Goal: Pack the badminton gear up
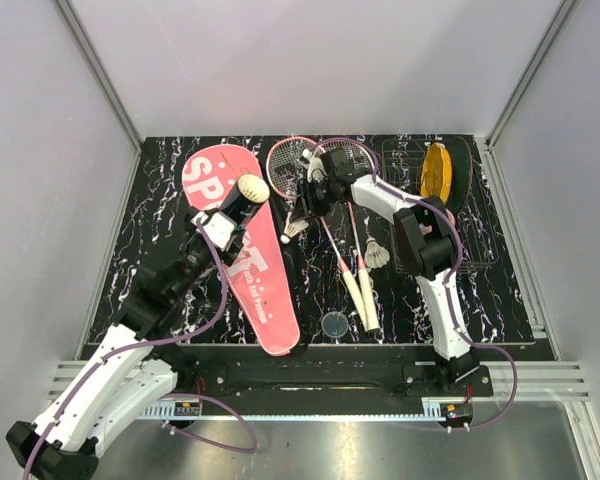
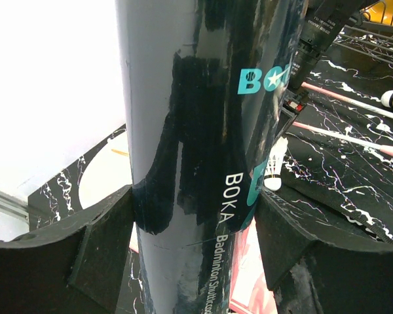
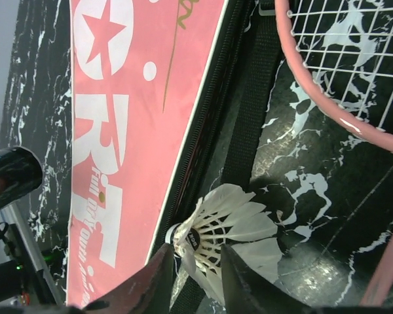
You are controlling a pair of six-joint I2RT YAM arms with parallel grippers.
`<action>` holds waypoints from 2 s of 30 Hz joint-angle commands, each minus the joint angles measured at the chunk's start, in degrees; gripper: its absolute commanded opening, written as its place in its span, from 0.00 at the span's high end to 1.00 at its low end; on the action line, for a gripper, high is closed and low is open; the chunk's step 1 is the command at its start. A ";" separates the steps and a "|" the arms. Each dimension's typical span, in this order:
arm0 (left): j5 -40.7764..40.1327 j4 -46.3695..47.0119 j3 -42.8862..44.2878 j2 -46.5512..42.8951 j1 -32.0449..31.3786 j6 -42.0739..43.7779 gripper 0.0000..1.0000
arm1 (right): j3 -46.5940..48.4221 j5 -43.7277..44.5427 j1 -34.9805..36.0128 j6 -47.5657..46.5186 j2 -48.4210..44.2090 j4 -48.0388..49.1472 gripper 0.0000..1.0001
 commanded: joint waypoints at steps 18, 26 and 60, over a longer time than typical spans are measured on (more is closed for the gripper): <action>9.59 3.53 0.86 2.04 -0.14 0.54 1.00 | -11.15 21.72 0.22 2.08 -39.48 -7.04 1.00; 16.45 1.34 1.83 4.59 -0.14 1.33 1.00 | -6.75 22.27 3.92 1.28 -51.10 -11.45 1.00; 18.21 0.81 2.53 5.65 -0.14 0.81 1.00 | -9.48 3.98 15.17 11.92 -46.70 -1.43 0.50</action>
